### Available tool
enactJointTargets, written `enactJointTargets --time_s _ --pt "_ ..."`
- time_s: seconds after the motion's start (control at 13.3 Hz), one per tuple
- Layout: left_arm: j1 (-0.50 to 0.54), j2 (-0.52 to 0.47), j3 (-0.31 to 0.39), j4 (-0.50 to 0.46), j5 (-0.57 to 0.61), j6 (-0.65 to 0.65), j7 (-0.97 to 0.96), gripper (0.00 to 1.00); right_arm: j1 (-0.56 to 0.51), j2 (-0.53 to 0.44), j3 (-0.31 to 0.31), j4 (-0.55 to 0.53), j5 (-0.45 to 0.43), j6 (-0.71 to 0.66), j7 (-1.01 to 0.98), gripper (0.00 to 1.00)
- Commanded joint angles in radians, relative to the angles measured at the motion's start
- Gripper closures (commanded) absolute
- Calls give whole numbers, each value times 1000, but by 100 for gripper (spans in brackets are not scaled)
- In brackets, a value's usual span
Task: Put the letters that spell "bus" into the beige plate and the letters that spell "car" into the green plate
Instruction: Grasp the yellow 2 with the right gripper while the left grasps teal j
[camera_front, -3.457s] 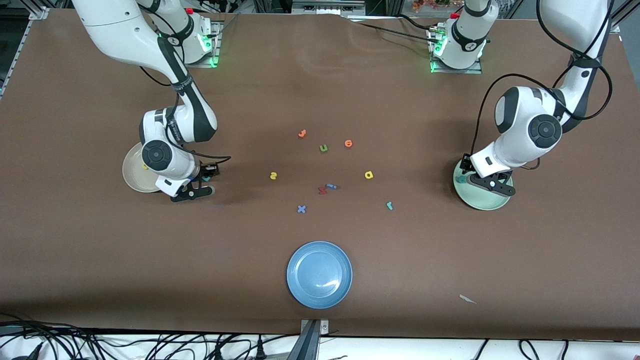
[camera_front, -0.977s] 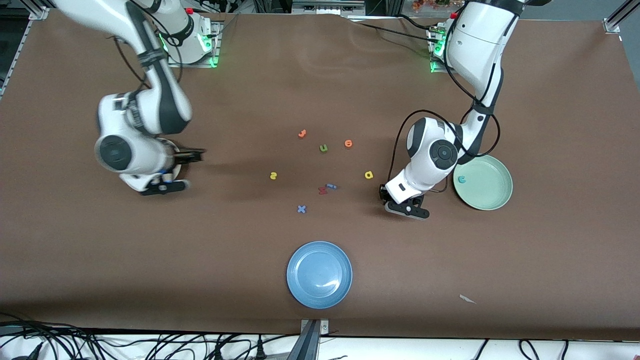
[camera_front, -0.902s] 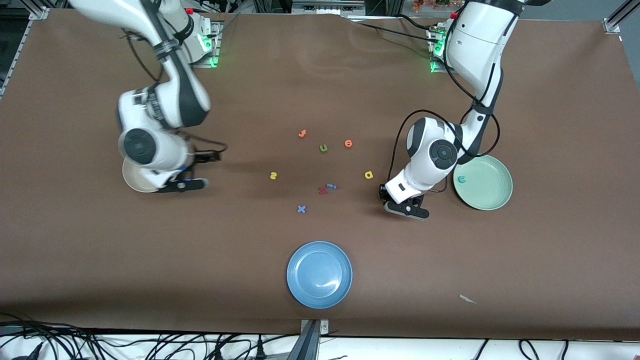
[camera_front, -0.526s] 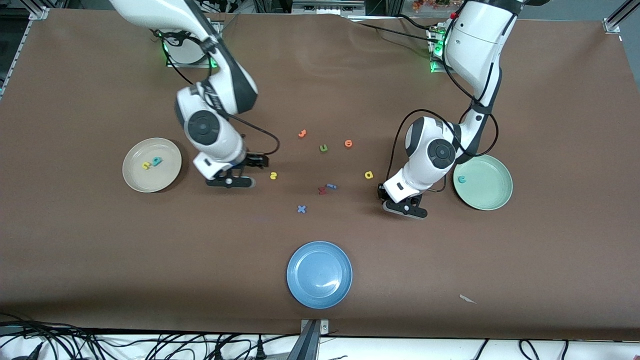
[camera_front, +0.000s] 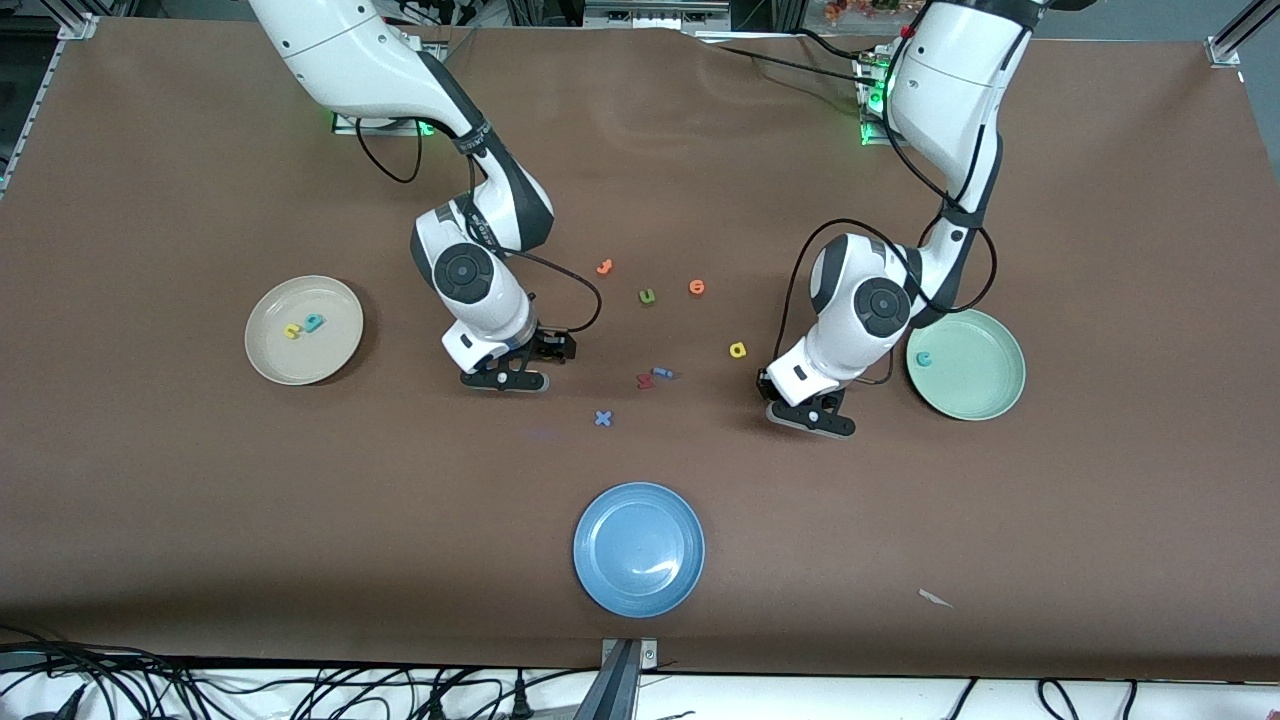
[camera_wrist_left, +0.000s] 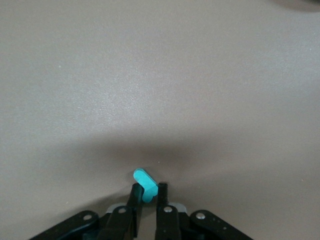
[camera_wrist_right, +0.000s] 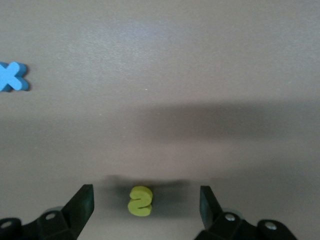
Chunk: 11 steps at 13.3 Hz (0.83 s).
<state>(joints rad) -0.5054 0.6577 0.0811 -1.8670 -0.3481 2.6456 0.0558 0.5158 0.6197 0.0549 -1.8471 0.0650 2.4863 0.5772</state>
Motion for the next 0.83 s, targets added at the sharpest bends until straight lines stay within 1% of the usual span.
enactJointTargets --time_s 0.0,0.08,0.15,0.23,0.3,0.38,0.53,0.68,0.75 --pt "-19 31 12 19 -23 7 18 100 10 24 5 29 13 -3 9 14" --pt "-19 31 12 19 -22 7 18 100 12 32 5 31 12 -1 7 20" --pt "-19 28 12 19 -20 5 16 100 16 43 5 31 10 6 7 23" --pt "-18 19 14 19 -20 4 12 100 18 47 5 31 12 22 7 23" --pt "-10 1 19 15 -20 -4 10 100 21 48 5 31 13 23 7 29" --pt "7 -27 23 8 -19 -30 13 100 21 48 5 31 13 23 7 38" --pt "69 -93 23 6 -14 -161 16 100 21 48 3 31 12 23 6 56" --pt "148 -153 23 0 81 -271 111 100 21 46 3 31 13 22 6 74" --pt "186 -176 23 -12 115 -292 163 100 21 44 3 34 13 17 4 80"
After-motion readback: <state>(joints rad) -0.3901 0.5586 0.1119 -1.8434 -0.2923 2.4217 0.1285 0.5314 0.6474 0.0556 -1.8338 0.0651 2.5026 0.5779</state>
